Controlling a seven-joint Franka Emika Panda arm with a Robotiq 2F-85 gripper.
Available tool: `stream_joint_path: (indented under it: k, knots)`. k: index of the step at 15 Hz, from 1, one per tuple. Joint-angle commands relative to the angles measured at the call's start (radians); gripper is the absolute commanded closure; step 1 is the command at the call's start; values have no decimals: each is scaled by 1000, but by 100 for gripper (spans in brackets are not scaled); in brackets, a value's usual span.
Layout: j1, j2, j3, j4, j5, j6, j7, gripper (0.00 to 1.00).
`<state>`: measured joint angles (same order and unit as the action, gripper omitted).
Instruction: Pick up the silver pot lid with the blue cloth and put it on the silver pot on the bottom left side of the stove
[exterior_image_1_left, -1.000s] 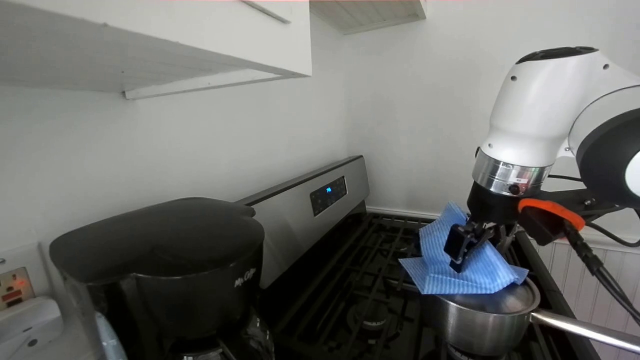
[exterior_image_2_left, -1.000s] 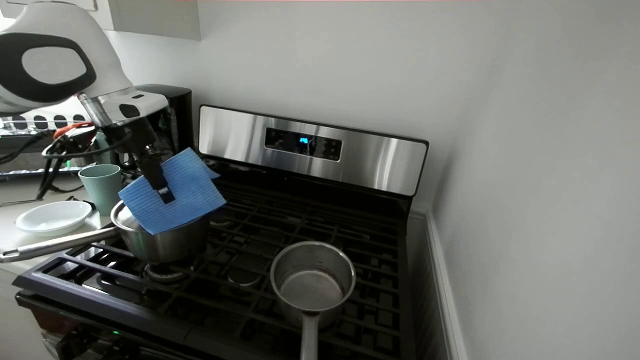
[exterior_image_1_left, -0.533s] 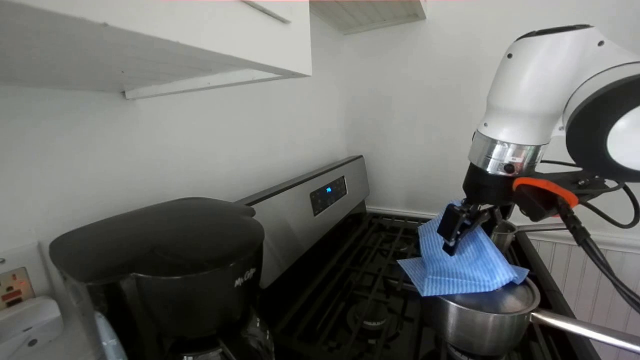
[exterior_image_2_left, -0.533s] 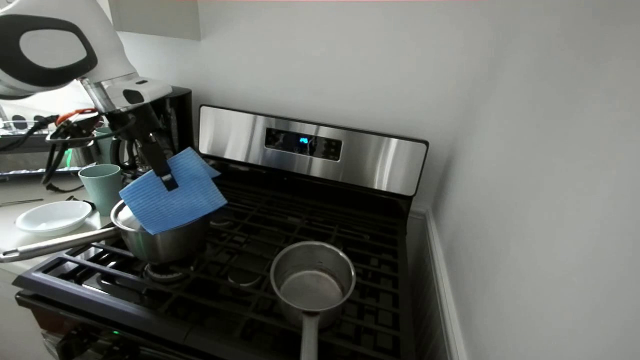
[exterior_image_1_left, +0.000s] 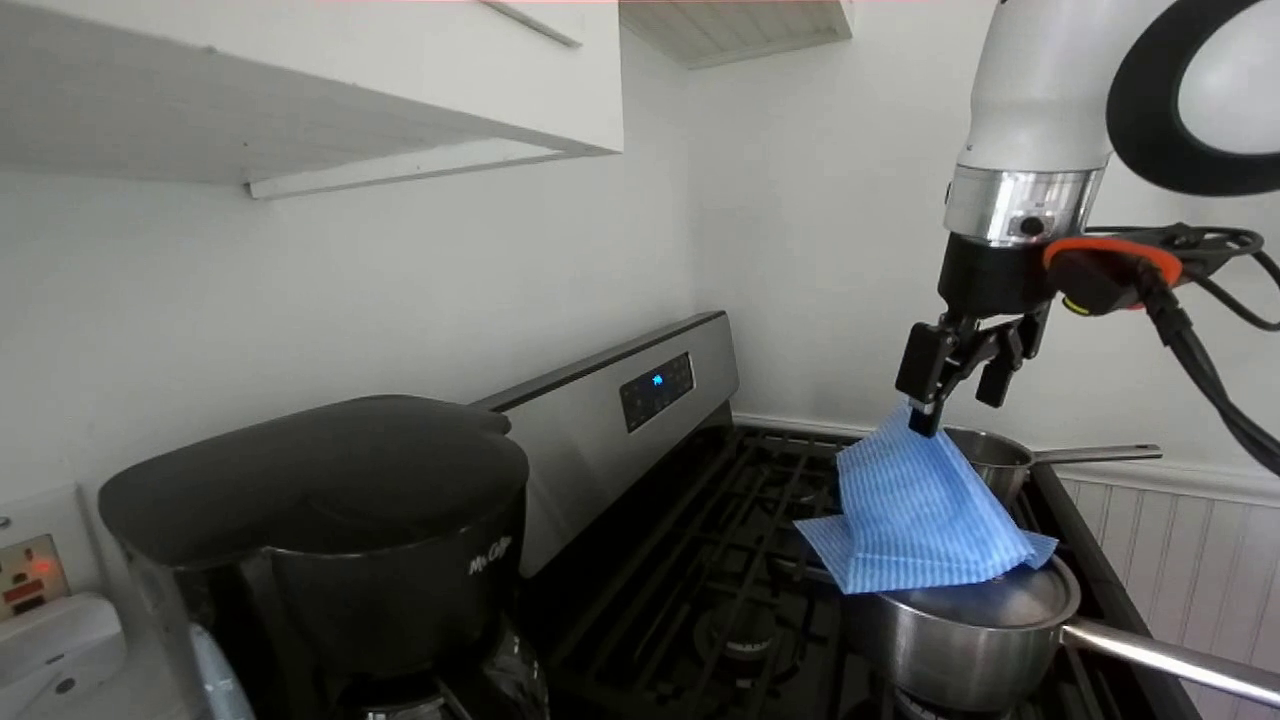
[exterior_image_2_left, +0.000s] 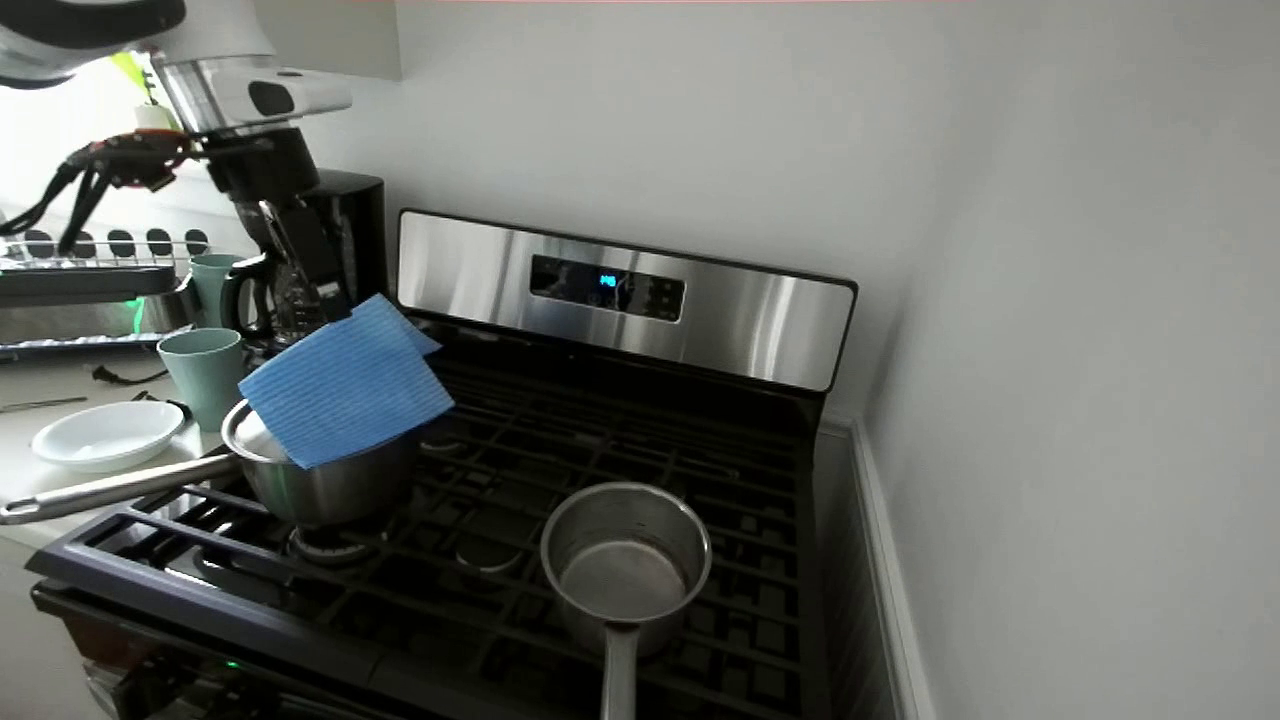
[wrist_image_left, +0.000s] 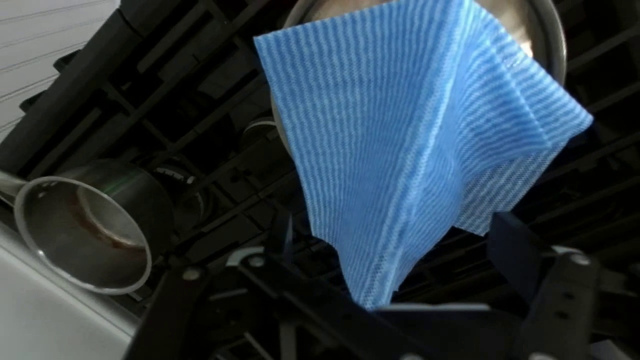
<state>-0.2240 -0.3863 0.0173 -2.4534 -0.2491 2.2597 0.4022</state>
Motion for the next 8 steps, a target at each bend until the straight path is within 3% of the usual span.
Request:
stream_joint_path:
  k: [1, 8]
  knots:
    - [20, -45, -18, 64, 35, -145, -41, 0]
    - [56, -97, -48, 132, 97, -279, -140, 0]
